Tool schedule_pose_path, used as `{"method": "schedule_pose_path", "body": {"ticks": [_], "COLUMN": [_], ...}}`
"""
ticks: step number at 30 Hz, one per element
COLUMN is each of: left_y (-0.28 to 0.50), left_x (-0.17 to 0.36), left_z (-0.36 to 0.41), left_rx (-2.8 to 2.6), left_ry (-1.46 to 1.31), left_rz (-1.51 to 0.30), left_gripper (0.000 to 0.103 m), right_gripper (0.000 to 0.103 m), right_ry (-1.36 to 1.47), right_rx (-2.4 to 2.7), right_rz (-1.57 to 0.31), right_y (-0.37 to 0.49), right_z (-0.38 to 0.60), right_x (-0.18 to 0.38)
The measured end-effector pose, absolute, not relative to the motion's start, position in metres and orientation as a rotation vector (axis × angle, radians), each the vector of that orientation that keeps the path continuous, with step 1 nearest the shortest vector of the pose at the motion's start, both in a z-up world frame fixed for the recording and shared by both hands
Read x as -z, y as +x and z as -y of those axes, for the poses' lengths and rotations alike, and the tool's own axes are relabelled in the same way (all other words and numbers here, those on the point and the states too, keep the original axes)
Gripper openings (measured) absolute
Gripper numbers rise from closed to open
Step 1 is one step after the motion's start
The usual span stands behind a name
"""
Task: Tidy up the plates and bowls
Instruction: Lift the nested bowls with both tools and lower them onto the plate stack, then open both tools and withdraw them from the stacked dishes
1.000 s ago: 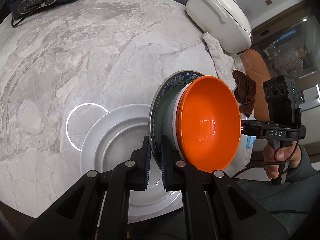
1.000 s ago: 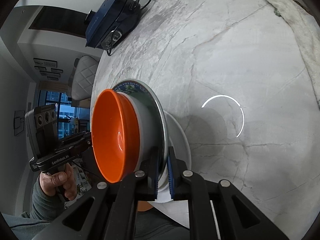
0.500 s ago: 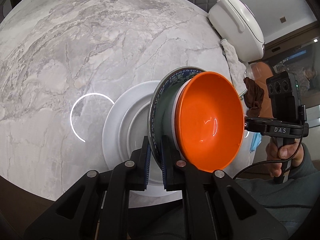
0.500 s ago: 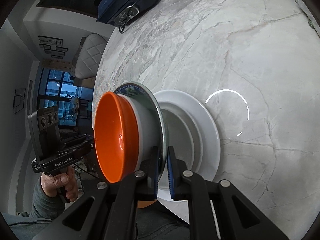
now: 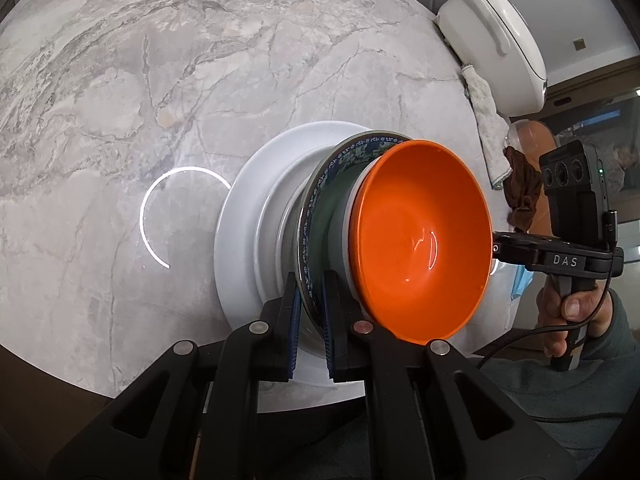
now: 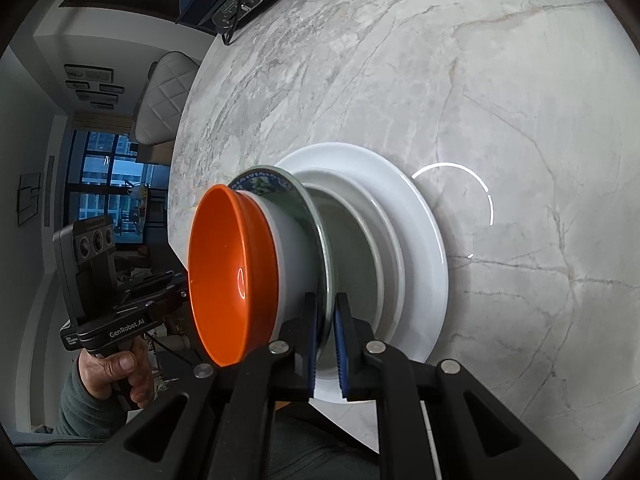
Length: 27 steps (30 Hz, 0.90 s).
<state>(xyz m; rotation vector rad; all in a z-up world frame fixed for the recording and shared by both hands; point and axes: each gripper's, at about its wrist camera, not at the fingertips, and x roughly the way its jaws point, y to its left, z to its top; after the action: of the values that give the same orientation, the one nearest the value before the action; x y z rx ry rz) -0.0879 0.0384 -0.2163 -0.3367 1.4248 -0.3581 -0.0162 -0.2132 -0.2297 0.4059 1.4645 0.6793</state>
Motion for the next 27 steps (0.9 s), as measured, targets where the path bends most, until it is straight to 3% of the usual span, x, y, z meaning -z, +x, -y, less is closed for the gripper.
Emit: {"method": "schedule_pose_path", "body": {"ticks": [21,24,26,27], "left_y": [-0.08,-0.085,-0.089,-0.092], "left_x": [0.236,0.232,0.224,0.219], "left_z": [-0.036,-0.041,-0.047,-0.05], "left_rx": [0.358,0.333,0.29,0.269], "left_ry": [-0.352,-0.365,-0.362,-0.364], "left_rz": [-1.436,-1.403,-1.373,-1.356], "left_gripper": [0.009,0.016,0.03,0.044], "right_gripper": [0.012,0.015,0.02,0.022], "right_ry": [0.417,0.407,0.4,0.4], "right_rx": [-0.675,-0.671,-0.664,-0.663], "right_rz": [-1.47,-1.461,-1.451,-1.441], "right_y": [-0.012,-0.013,-0.014,-0.014], "right_z": [0.22,0.221,0.223,0.226], "right_x": [0.25,0.248,0.245,0.242]}}
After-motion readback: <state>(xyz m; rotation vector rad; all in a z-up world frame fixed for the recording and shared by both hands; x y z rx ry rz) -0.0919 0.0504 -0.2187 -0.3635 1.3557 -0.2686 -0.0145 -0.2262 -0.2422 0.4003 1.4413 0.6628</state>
